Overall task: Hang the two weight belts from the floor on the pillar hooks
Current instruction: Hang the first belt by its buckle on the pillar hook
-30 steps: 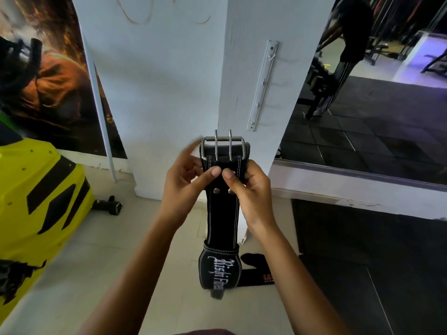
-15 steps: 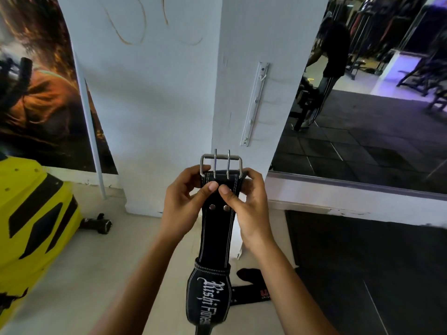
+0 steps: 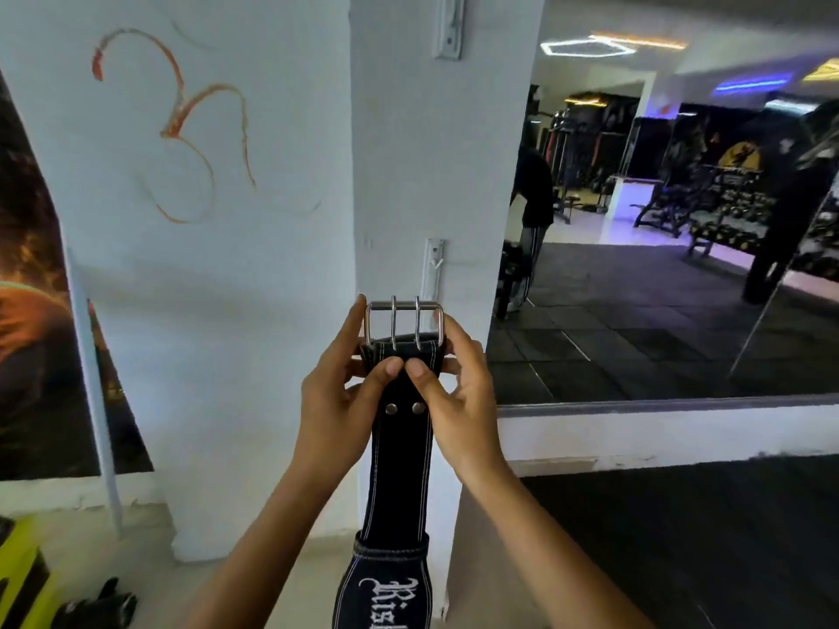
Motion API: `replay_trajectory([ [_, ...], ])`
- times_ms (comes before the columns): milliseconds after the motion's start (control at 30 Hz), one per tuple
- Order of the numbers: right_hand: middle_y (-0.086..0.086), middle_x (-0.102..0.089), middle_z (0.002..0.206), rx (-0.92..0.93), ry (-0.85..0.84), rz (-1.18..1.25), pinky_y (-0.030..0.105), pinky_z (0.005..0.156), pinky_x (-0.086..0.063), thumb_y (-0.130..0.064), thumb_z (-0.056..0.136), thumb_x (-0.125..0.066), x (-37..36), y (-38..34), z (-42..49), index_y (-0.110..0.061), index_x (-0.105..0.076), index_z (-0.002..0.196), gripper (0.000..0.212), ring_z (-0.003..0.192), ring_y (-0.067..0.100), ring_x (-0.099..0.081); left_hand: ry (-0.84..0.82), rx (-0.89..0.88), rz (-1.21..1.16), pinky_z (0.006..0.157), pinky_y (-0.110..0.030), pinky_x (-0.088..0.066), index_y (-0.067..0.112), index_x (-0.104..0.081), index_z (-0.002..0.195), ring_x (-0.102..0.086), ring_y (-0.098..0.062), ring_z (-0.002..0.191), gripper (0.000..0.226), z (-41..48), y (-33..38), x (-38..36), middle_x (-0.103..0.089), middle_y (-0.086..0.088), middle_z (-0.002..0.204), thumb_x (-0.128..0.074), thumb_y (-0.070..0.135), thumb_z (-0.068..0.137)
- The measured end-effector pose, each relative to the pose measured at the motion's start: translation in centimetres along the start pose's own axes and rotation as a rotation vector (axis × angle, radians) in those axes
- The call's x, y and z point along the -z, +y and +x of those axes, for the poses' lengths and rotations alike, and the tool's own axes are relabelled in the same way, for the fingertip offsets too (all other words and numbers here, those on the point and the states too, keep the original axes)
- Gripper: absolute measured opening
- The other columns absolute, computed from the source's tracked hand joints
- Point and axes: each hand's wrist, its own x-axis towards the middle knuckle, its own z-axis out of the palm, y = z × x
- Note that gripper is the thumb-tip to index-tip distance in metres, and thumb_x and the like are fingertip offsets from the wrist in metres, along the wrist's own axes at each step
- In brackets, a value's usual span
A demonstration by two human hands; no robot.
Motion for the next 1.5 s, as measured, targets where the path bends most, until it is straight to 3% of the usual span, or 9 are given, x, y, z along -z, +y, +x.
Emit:
replay_trajectory([
  [233,-0.007,-0.059,0.104,0.265,0.053,-0.110,0.010,0.081,-0.048,-0.016,0.085,-0.073,1.5,-4.1,15.2,-0.021,-0.052,0.137,0.056,0.091,0.008,-0.061,-0.004,-0.176,0.101,0.073,-0.001,-0.046,0.034,-0.026,0.144,-0.064,0.002,0.082,0.066,14.5,3.9,-2.1,-0.064,0.002,0.110,-0.061,0.020,0.090],
  [433,0.004,-0.068,0.086,0.416,0.091,-0.121,0.028,0.080,-0.055,-0.017,0.082,-0.076,3.1,-10.7,27.6,-0.014,-0.056,0.134,0.056,0.084,0.023,-0.067,-0.013,-0.200,0.063,0.094,-0.047,-0.053,0.030,-0.031,0.147,-0.067,-0.025,0.105,0.075,27.8,8.6,-3.8,-0.065,-0.010,0.120,-0.067,0.042,0.082],
  [533,-0.008,-0.062,0.072,0.458,0.112,-0.093,0.025,0.074,-0.055,-0.012,0.083,-0.075,3.4,-13.7,32.3,-0.009,-0.063,0.126,0.046,0.071,0.014,-0.061,-0.028,-0.174,-0.011,0.093,-0.050,-0.053,0.023,-0.038,0.144,-0.067,-0.030,0.104,0.072,33.7,10.7,-4.6,-0.067,-0.017,0.117,-0.069,0.037,0.080],
  [667,0.019,-0.073,0.089,0.468,0.152,-0.097,0.040,0.082,-0.057,-0.014,0.082,-0.075,3.0,-16.2,38.0,-0.004,-0.068,0.115,0.035,0.080,0.027,-0.068,-0.017,-0.151,-0.088,0.091,-0.047,-0.055,0.013,-0.033,0.146,-0.068,-0.029,0.103,0.067,39.8,13.1,-5.9,-0.067,-0.019,0.117,-0.065,0.019,0.088],
  [900,0.008,-0.070,0.083,0.409,0.167,-0.081,0.011,0.053,-0.051,-0.010,0.084,-0.072,2.8,-16.1,43.2,-0.005,-0.072,0.106,0.022,0.078,0.021,-0.066,0.007,-0.053,-0.111,0.083,-0.039,-0.058,0.011,-0.025,0.149,-0.067,-0.028,0.103,0.073,45.1,13.3,-7.8,-0.058,-0.019,0.132,-0.065,0.015,0.088],
  [1067,0.009,-0.071,0.094,0.400,0.096,-0.153,0.019,0.076,-0.046,-0.013,0.085,-0.072,1.9,-11.5,42.2,-0.004,-0.066,0.121,0.037,0.082,0.012,-0.058,-0.012,0.013,-0.078,0.083,-0.039,-0.058,0.015,-0.025,0.150,-0.067,-0.026,0.104,0.072,43.2,8.2,-7.8,-0.064,-0.015,0.122,-0.064,0.022,0.089],
  [1200,0.007,-0.066,0.090,0.492,0.162,-0.186,0.008,0.070,-0.047,-0.016,0.087,-0.071,2.2,-11.6,42.8,-0.009,-0.052,0.137,0.054,0.074,0.010,-0.057,-0.031,-0.101,-0.073,0.073,-0.032,-0.059,0.019,-0.050,0.137,-0.066,-0.025,0.107,0.045,42.8,9.1,-7.7,-0.067,-0.009,0.116,-0.058,0.019,0.093],
  [1400,0.013,-0.035,0.155,0.679,0.224,-0.557,0.029,0.105,-0.037,-0.013,0.097,-0.051,1.0,-8.0,40.0,-0.009,-0.037,0.147,0.051,0.143,0.027,-0.031,0.177,-0.368,0.430,0.097,-0.024,-0.037,0.016,-0.040,0.143,-0.054,-0.026,0.122,0.050,39.9,7.9,-9.0,-0.060,-0.012,0.132,-0.050,0.022,0.095],
  [1500,0.015,-0.018,0.162,0.734,0.171,-0.623,0.033,0.112,-0.031,-0.008,0.097,-0.049,0.3,-5.3,37.3,-0.005,-0.034,0.148,0.054,0.150,0.029,-0.015,0.165,-0.442,0.526,0.108,-0.028,-0.031,0.014,-0.034,0.147,-0.041,-0.025,0.134,0.053,37.0,5.1,-8.9,-0.049,-0.010,0.145,-0.046,0.021,0.096],
])
